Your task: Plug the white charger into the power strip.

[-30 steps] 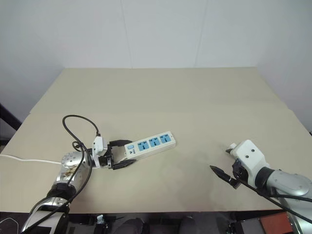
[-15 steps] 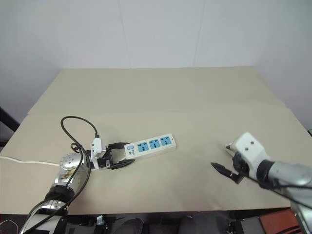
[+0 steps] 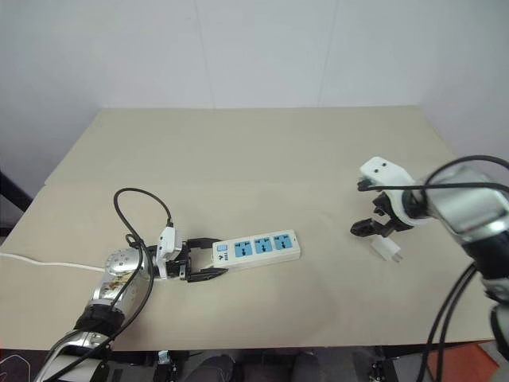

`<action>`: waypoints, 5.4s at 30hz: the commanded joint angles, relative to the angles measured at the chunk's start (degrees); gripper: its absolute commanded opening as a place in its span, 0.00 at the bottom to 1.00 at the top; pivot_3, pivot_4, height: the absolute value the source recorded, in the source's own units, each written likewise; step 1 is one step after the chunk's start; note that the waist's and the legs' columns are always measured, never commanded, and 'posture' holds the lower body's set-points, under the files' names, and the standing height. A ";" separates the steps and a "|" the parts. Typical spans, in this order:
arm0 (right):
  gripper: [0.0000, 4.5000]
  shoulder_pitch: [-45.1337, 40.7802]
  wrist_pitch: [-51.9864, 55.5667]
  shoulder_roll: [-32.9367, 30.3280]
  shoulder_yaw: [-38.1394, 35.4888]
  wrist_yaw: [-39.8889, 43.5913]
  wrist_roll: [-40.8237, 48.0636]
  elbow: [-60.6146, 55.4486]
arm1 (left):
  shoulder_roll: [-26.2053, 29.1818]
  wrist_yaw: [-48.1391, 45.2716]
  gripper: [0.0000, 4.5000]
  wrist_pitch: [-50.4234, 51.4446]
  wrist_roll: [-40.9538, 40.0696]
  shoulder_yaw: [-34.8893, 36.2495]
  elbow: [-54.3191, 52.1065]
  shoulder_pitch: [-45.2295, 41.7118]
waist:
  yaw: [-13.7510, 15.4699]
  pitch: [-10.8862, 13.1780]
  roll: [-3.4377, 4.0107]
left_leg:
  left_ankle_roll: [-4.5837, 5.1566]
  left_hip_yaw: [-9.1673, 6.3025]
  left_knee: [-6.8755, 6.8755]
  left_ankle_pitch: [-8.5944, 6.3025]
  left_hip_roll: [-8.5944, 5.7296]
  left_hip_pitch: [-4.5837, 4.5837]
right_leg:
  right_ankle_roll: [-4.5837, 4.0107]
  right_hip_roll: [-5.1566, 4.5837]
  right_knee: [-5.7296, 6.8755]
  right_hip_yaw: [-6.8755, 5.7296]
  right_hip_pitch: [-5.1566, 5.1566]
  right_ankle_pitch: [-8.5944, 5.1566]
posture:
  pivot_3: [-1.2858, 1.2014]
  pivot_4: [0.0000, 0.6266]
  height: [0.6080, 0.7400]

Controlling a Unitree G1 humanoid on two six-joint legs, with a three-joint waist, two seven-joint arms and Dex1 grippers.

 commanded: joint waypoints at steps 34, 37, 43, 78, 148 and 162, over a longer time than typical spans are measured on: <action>0.24 -2.57 -4.64 5.51 5.23 9.22 -13.82 19.28 | -1.32 0.79 0.72 -0.19 1.38 -4.19 -2.18 3.54 | -0.07 -0.13 0.22 | -0.08 0.08 0.02 0.05 -0.02 0.07 | -0.04 0.01 0.04 0.07 -0.03 0.09 | 0.52 0.24 1.00; 0.24 -2.07 -3.52 5.28 3.37 9.69 -12.87 15.97 | -1.28 0.57 0.72 -0.15 1.30 -4.17 -1.87 3.22 | -0.10 -0.16 0.27 | -0.08 0.08 0.02 0.05 -0.02 0.07 | -0.04 0.01 0.05 0.08 -0.03 0.09 | 0.52 0.24 1.00; 0.24 -0.05 -2.70 3.24 -3.32 9.05 -9.64 2.14 | -0.83 0.33 0.72 0.04 1.41 -4.14 -1.50 2.53 | 0.01 -0.18 0.31 | -0.07 0.08 0.02 0.04 -0.02 0.06 | -0.04 0.01 0.05 0.07 -0.04 0.09 | 0.52 0.24 1.00; 0.24 21.64 -56.58 47.27 -26.53 16.50 13.06 11.00 | 0.07 -1.64 0.72 0.01 1.15 -4.16 0.95 -0.67 | -1.07 -0.30 0.12 | -0.10 0.04 0.00 0.07 0.06 0.40 | -0.06 0.15 0.14 0.09 0.18 0.15 | 0.52 0.24 1.00; 0.24 18.55 -75.72 45.93 -17.08 18.95 -4.86 43.25 | 1.75 -3.58 0.72 2.26 0.49 -4.37 -0.52 -0.34 | -2.23 -1.53 -0.02 | 0.13 -0.08 -0.41 -0.25 0.35 2.31 | -0.16 0.61 0.11 0.29 1.45 0.09 | 0.52 0.24 1.00; 0.41 21.17 -78.52 45.96 -18.73 13.81 -4.52 38.64 | 1.38 -3.20 0.72 2.21 0.65 -4.37 -0.45 -0.25 | -1.97 -1.57 0.00 | 0.11 -0.08 -0.41 -0.26 0.38 2.32 | -0.16 0.66 0.08 0.32 1.45 0.09 | 0.52 0.24 1.00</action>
